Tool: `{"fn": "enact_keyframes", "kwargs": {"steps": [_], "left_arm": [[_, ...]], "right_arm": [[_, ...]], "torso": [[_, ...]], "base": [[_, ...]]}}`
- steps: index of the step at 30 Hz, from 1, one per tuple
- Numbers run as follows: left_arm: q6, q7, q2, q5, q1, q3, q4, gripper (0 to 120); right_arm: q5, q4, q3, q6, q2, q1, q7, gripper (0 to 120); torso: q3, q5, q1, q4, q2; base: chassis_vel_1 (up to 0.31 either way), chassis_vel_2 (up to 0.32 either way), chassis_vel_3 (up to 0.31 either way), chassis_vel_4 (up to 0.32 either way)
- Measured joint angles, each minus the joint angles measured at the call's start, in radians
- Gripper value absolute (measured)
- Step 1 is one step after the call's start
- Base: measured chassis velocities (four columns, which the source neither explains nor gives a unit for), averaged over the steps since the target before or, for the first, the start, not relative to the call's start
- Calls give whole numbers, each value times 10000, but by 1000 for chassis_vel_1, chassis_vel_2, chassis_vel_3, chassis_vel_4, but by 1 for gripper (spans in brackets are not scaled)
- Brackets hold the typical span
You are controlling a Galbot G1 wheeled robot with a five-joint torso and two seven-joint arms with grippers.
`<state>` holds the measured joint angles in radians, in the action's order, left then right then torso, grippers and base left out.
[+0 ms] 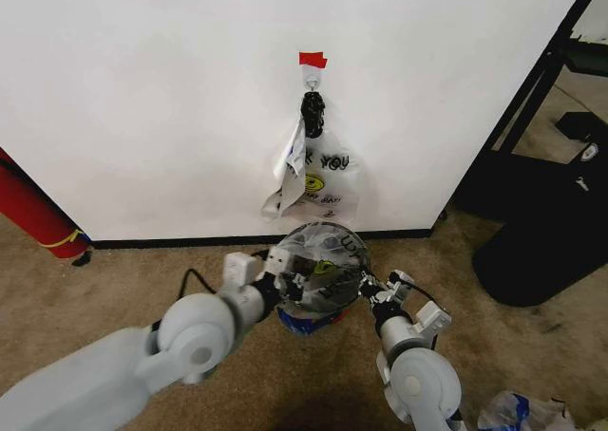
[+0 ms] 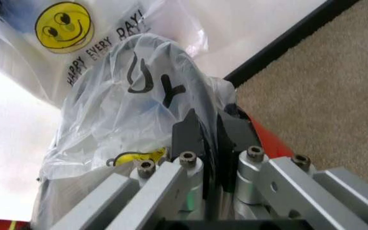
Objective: Pick up the garbage bag from the wall and place it over the trash bin.
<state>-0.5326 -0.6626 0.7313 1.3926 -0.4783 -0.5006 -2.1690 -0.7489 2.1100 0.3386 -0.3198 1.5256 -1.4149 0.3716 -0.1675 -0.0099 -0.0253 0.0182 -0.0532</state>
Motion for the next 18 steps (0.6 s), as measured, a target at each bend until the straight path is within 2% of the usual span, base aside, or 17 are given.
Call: {"fn": "enact_keyframes", "kwargs": {"steps": [4, 6, 9, 13, 16, 18], "left_arm": [[-107, 18, 510, -131, 856, -691, 1093, 0], [-114, 27, 579, -140, 936, -760, 1214, 0], [-229, 4, 1103, -174, 1485, -1397, 1965, 0], [-333, -93, 1412, -164, 1755, -1782, 2418, 0], [-528, -435, 2305, 94, 2130, -2441, 3692, 0], [-546, -472, 2481, 119, 2199, -2556, 3903, 0]], "right_arm": [[540, 0, -64, 263, -42, -119, -516, 1], [558, -1, -76, 271, -37, -120, -523, 1], [696, -31, -109, 416, -47, -116, -645, 1], [709, -21, -107, 456, -54, -122, -650, 1], [753, -21, -99, 478, -29, -132, -633, 1], [790, -29, -101, 479, -23, -140, -633, 1]], "torso": [[0, -1, 0, 0, 0], [0, 0, 0, 0, 0], [1, 0, 0, -2, 0], [1, 2, 0, 0, 0], [1, 0, 0, -3, 0], [0, 0, 0, -2, 0]], "base": [[0, 0, 0, 0], [0, 0, 0, 0], [0, 0, 0, 0], [0, 0, 0, 0], [0, 0, 0, 0], [0, 0, 0, 0]]}}
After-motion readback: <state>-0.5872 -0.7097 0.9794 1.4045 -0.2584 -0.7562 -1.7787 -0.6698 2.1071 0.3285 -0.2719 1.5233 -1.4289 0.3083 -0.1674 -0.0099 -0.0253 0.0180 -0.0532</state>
